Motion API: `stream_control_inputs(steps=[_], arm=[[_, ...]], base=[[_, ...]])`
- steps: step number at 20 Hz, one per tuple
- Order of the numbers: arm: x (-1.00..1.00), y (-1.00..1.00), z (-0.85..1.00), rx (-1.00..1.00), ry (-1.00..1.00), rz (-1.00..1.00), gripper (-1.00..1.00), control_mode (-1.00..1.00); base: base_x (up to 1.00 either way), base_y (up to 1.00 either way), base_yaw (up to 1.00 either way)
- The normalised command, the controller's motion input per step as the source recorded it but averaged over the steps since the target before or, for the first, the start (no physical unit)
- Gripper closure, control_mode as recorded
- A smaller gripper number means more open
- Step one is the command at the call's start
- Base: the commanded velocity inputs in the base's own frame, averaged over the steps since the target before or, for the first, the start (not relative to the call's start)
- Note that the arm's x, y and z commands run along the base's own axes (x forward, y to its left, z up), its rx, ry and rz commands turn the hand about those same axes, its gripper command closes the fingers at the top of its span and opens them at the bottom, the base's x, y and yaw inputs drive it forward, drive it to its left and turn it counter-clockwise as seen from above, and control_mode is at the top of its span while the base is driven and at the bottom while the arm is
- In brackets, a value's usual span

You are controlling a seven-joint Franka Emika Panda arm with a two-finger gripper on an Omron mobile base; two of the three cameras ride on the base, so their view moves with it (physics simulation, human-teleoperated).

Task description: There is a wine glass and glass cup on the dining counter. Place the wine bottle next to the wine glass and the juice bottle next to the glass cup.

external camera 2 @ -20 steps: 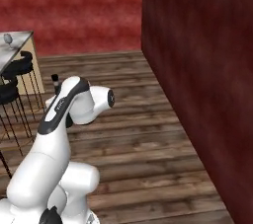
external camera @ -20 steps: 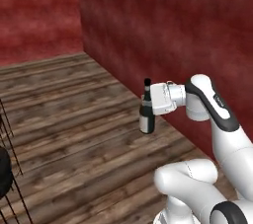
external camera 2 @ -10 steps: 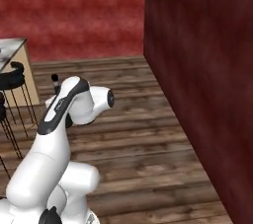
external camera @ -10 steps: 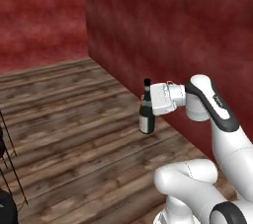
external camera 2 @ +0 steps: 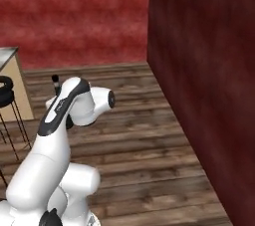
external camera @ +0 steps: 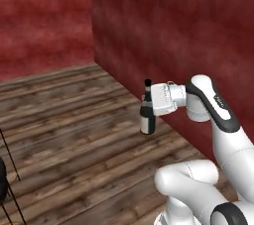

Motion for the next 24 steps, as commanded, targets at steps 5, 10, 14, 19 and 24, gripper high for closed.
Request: stream_control_inputs(steps=[5, 10, 14, 19, 24], arm=[[0.0, 0.0, 0.0, 0.0, 0.0, 0.0, 1.0, 1.0], [0.0, 0.0, 0.0, 0.0, 0.0, 0.0, 1.0, 1.0], [0.0, 0.0, 0.0, 0.0, 0.0, 0.0, 1.0, 1.0], [0.0, 0.0, 0.0, 0.0, 0.0, 0.0, 1.0, 1.0], [0.0, 0.0, 0.0, 0.0, 0.0, 0.0, 1.0, 1.0]], base=[[0.94, 0.04, 0.0], [0.91, 0.07, 0.06], [0.9, 0.09, 0.12], [0.87, 0.09, 0.18], [0.77, 0.07, 0.28]])
